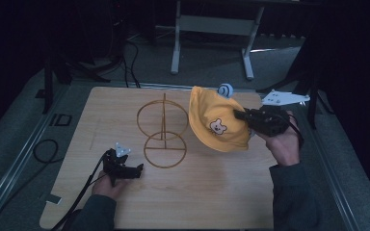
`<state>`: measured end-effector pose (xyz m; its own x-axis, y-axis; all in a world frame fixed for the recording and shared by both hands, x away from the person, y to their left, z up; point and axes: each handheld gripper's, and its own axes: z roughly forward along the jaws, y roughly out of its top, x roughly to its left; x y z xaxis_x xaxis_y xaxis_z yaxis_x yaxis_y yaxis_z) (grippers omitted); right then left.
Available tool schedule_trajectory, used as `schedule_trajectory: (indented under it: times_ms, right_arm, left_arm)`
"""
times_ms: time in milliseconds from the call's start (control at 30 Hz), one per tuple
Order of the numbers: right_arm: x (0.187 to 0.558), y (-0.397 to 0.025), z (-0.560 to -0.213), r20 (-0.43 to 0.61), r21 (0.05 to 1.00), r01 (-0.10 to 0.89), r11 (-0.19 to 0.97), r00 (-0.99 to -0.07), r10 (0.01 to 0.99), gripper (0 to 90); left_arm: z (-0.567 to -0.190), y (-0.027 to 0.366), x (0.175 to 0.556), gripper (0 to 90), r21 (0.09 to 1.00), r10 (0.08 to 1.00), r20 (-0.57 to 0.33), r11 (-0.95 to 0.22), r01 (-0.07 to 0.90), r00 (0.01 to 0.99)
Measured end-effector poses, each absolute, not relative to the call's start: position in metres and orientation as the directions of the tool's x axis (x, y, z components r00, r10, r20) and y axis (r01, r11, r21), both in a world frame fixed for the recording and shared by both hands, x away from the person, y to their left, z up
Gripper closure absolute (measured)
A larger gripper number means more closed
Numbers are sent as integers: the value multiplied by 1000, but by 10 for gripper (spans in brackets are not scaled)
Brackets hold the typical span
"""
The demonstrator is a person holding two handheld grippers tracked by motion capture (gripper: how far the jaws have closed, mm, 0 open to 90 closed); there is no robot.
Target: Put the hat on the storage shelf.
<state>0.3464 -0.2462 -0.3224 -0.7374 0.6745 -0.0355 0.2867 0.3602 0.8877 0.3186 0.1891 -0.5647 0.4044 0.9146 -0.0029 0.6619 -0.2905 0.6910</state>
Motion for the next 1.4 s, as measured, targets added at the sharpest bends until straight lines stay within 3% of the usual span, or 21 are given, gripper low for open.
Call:
schedule_trajectory:
  times_ms: [1400]
  right_arm:
    - [347,-206,-295,-40,927,192,322,-803,594,821]
  left_arm:
    - [-565,189,319,19,692,914,-2,-292,661,405]
